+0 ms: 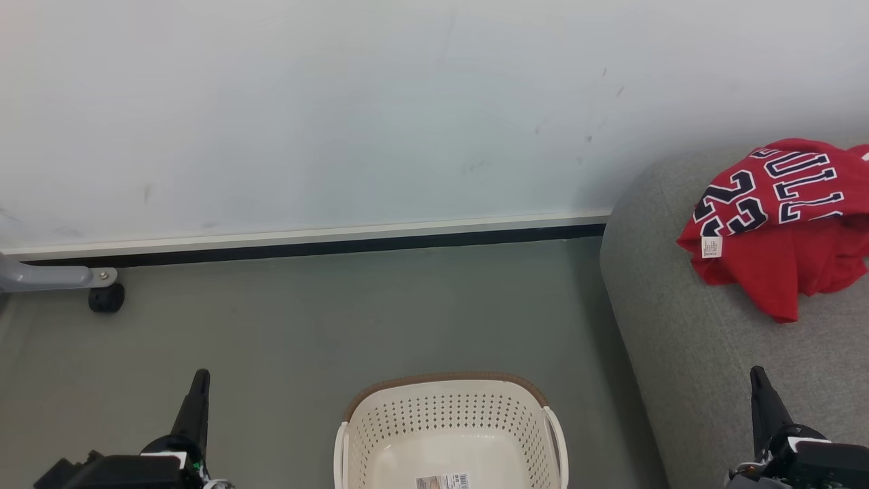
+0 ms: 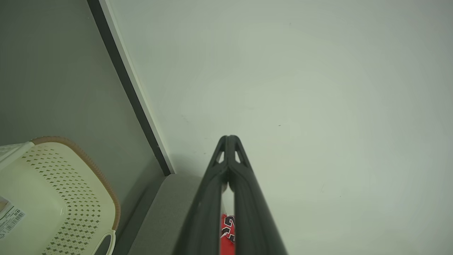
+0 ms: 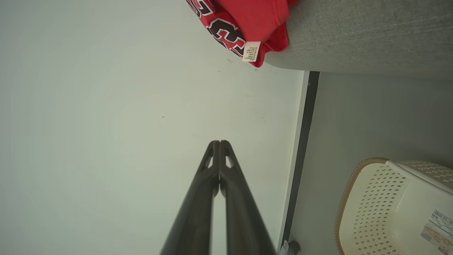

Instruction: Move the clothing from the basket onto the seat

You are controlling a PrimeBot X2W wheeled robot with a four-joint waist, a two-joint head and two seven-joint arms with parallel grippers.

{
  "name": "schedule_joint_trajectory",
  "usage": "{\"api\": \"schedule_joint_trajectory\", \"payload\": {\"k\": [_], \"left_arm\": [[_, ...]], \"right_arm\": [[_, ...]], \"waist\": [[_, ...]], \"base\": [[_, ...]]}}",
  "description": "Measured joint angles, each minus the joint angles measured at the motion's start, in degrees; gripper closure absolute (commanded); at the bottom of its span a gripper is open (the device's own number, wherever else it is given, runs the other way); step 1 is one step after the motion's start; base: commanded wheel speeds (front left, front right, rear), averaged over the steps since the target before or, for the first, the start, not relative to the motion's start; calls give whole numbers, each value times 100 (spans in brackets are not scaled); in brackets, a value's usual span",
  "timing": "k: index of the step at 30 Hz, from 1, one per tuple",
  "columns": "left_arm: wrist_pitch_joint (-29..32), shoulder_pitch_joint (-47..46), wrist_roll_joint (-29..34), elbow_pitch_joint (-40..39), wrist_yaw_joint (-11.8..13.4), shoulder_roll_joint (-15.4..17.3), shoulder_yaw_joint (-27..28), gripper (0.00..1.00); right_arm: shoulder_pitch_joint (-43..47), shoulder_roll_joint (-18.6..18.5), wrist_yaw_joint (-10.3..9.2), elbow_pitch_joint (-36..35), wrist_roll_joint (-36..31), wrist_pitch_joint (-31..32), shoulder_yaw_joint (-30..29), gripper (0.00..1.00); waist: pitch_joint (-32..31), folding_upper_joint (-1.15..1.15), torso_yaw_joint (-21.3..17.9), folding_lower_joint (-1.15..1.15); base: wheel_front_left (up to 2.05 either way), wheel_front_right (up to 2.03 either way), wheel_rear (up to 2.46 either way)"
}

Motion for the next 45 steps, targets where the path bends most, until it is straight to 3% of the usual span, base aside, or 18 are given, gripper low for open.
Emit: {"api": "schedule_joint_trajectory", "payload": {"k": [45], "left_arm": [[0, -34, -51, 7, -41, -7, 1, 100]], "right_arm": [[0, 8, 7, 1, 1, 0, -5, 100]], "waist": [[0, 0, 0, 0]], "base": [[0, 0, 0]]}}
